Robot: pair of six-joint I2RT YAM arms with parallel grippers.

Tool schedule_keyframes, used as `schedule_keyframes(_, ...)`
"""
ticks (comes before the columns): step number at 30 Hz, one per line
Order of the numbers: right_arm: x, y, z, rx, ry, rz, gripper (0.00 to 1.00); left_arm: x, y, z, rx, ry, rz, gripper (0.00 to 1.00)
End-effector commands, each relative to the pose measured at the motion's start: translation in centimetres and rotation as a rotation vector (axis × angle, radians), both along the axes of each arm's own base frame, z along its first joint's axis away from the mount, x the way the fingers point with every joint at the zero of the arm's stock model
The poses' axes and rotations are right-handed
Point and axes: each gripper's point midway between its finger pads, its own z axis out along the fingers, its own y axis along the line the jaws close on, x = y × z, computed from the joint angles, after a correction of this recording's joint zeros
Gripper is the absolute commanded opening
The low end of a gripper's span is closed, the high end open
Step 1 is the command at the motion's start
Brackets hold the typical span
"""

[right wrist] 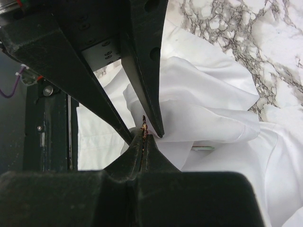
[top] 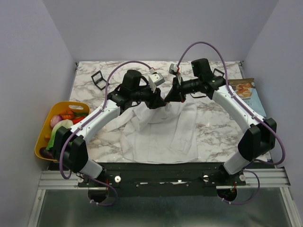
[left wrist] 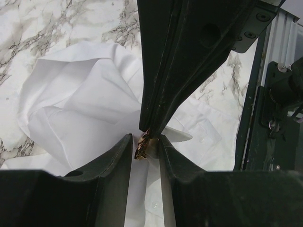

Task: Remove the brooch from the garment
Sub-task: Remove the brooch from the clothes.

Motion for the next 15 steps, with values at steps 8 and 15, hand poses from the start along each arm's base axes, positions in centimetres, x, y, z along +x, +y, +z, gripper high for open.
schedule_keyframes(8, -0.85, -0.22, 0.27, 0.004, -0.004, 0.009, 0.01, 0.88, 0.41, 0.51, 0.004, -0.05, 0.039, 0.41)
schedule_keyframes(15, -0.88, -0.21, 0.28, 0.003, -0.007, 0.009, 0.01, 0.74, 0.44, 0.71, 0.001, -0.053, 0.037, 0.45)
